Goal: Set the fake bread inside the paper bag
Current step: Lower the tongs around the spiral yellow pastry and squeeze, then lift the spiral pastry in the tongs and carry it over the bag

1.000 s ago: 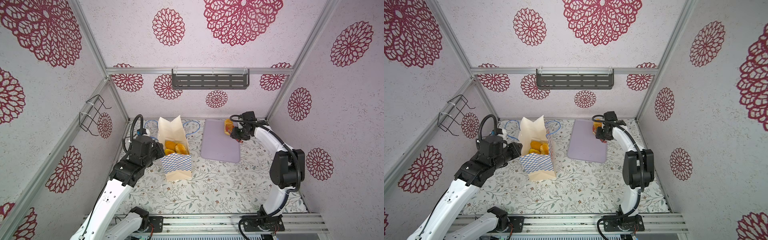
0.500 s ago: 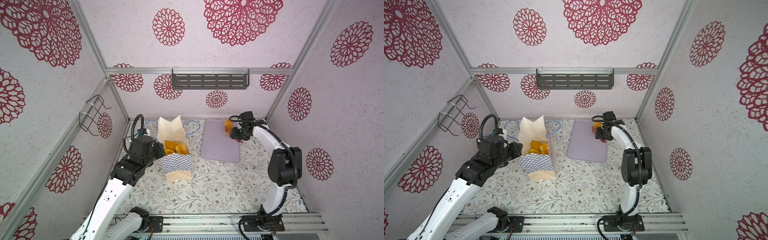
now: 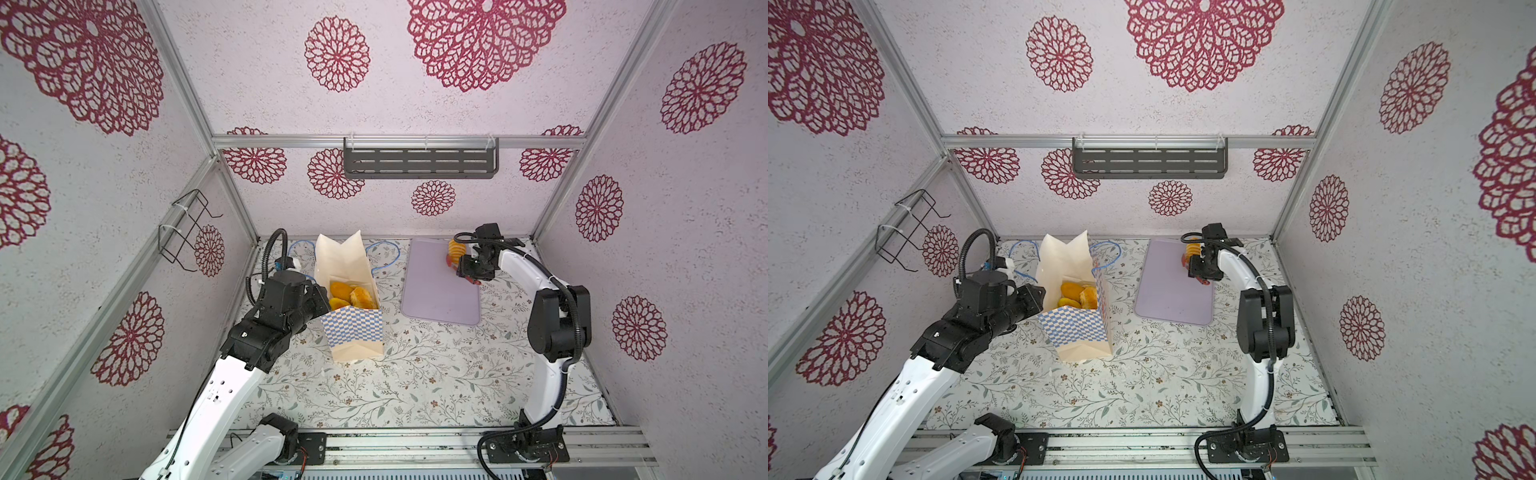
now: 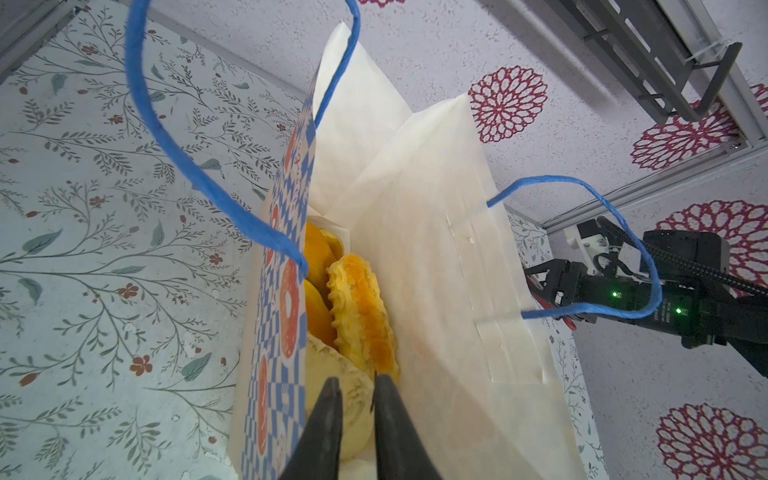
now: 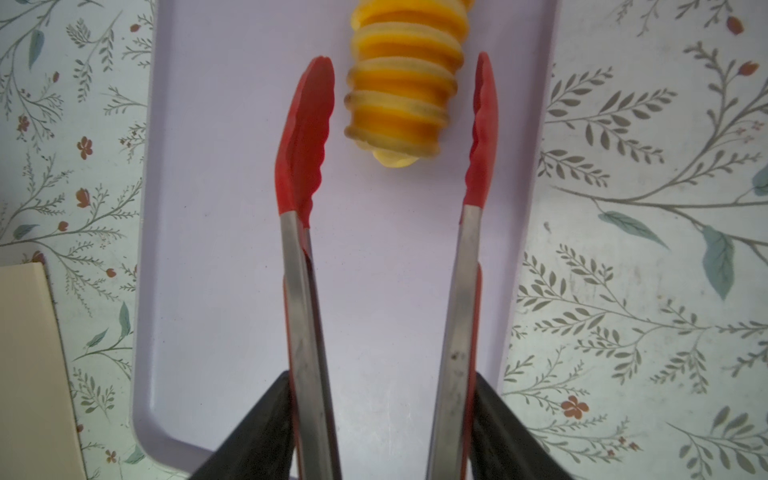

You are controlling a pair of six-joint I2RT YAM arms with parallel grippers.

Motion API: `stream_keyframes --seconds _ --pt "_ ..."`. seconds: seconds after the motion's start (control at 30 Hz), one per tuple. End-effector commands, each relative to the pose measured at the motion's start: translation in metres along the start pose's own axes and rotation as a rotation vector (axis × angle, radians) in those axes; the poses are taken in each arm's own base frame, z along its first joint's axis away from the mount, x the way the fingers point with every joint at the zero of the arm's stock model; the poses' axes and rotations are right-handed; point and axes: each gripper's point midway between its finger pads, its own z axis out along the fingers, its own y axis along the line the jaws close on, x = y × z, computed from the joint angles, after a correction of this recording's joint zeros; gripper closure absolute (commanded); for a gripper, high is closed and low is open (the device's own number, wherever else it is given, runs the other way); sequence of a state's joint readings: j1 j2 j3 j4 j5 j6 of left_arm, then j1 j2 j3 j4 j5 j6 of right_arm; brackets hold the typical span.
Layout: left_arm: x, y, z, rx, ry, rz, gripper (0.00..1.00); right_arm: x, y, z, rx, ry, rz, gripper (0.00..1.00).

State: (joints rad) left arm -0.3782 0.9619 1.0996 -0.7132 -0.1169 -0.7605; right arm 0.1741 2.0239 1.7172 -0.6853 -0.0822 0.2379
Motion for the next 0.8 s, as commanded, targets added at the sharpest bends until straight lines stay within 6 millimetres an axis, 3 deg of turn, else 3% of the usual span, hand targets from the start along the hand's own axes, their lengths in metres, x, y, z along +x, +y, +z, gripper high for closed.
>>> stream_keyframes --seconds 0.0,0.2,0.4,0.53,0.77 --pt "-0.004 0.002 -0.001 -0.002 -0.024 -0.008 0.81 -0.017 0.006 -0.007 -0.004 -0.050 0.008 0.36" --pt "-0.005 0.003 -0.003 -0.005 -0.027 -0.006 0.81 -0.020 0.004 0.001 0.014 -0.046 0.008 0.38" --pt "-0.006 0.003 -0.003 -0.005 -0.030 -0.004 0.81 -0.021 0.001 -0.001 0.031 -0.055 0.010 0.49" --pt "-0.008 0.002 -0.004 -0.002 -0.034 -0.005 0.81 -0.022 0.002 -0.019 0.023 -0.094 0.012 0.57" --pt "-0.012 -0.001 -0.004 0.002 -0.042 -0.007 0.80 -0.014 0.019 -0.077 -0.050 -0.180 -0.003 0.62"
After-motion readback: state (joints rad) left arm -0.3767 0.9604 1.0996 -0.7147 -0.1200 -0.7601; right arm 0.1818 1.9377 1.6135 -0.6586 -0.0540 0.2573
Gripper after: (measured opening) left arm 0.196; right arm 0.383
